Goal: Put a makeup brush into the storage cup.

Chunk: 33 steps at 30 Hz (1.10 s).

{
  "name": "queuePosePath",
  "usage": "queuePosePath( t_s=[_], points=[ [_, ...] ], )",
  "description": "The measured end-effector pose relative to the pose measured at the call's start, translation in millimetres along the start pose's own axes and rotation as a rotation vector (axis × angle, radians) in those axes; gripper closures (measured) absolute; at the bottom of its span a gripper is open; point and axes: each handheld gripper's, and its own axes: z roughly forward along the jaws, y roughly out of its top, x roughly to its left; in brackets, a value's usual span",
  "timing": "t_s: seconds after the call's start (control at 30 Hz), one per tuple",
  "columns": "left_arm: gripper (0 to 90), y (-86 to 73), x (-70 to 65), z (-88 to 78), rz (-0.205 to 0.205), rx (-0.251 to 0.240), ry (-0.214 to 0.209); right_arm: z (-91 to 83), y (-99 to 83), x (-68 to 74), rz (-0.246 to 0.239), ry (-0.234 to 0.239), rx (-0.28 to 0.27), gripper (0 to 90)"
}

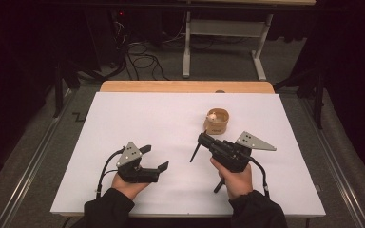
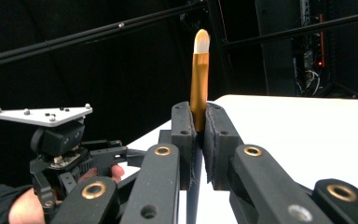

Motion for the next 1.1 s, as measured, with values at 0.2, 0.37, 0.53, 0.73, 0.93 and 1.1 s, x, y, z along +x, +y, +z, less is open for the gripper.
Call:
queuePosePath(
  t_s=[0.2,0.37,0.53,0.73,0.93,1.1],
  points=[
    [5.4,-0.5,1.8,0.1,-0.005,0.008,-0.011,-1.1,-0.3,-1.1,-0.027,-0.021,0.012,84.6],
    [2.5,-0.1,1.4,0.0,-0.005,-0.006,-0.005,-3.4,0.7,-3.2,-0.042,-0.044,0.016,84.5],
    [0.4,0.5,1.4,-1.7,-0.007,-0.014,-0.001,-7.8,3.4,-6.1,-0.050,-0.059,0.004,84.5],
    [0.4,0.1,0.9,-1.2,-0.006,-0.015,-0.010,-13.2,6.4,-10.7,-0.077,-0.091,-0.007,84.4],
    [0.4,0.4,1.1,-1.6,-0.008,-0.019,-0.013,-19.3,9.2,-16.4,-0.103,-0.135,-0.008,84.4],
    [0.6,0.7,1.5,-2.1,-0.010,-0.023,-0.011,-23.9,11.0,-21.3,-0.106,-0.164,-0.014,84.4]
  ],
)
